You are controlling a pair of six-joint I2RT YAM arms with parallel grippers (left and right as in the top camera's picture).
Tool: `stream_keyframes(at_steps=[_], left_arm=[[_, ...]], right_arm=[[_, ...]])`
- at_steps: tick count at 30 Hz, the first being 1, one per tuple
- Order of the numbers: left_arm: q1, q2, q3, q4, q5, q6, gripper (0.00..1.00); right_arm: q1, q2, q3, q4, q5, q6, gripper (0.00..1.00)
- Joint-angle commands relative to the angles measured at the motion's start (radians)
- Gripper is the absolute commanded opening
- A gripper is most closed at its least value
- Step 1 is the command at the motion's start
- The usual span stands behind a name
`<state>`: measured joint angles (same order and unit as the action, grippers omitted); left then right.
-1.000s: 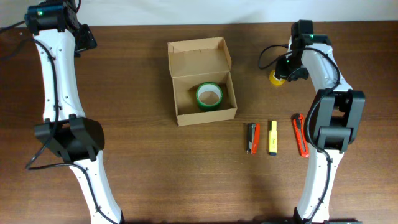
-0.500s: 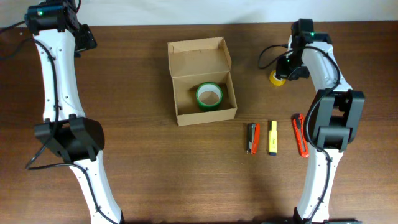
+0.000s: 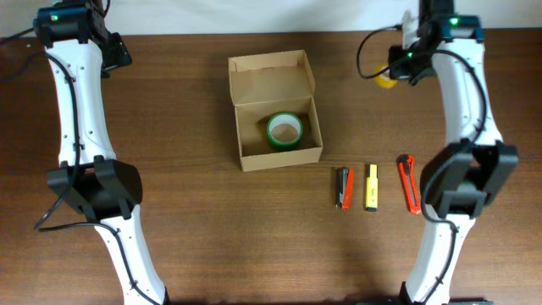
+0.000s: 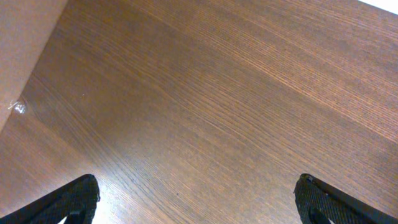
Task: Pack container
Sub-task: 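Carry the yellow tape roll into the box and drop it inside the green roll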
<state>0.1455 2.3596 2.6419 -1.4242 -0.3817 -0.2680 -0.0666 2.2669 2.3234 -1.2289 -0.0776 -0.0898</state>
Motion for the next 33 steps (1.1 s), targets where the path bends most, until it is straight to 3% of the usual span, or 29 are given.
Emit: stream_keyframes(at_steps=[1, 9, 12, 21, 33], left_arm=[[0.003, -0.032, -0.005, -0.001, 0.000, 0.016, 1.00], [0.003, -0.032, -0.005, -0.001, 0.001, 0.016, 1.00], [0.003, -0.032, -0.005, -0.001, 0.000, 0.016, 1.00], [0.003, -0.032, -0.005, -0.001, 0.000, 0.016, 1.00], [0.003, -0.032, -0.005, -0.001, 0.000, 0.016, 1.00]], right_arm=[[0.041, -0.119, 0.026, -0.018, -0.054, -0.057, 0.04], [0.403, -0.199, 0.024, -0.104, -0.102, -0.296, 0.04], [0.464, -0.180, 0.023, -0.104, -0.099, -0.299, 0.04], [0.487, 0.001, 0.010, -0.008, -0.026, -0.111, 0.04], [0.485, 0.047, -0.179, 0.050, -0.049, -0.103, 0.03]])
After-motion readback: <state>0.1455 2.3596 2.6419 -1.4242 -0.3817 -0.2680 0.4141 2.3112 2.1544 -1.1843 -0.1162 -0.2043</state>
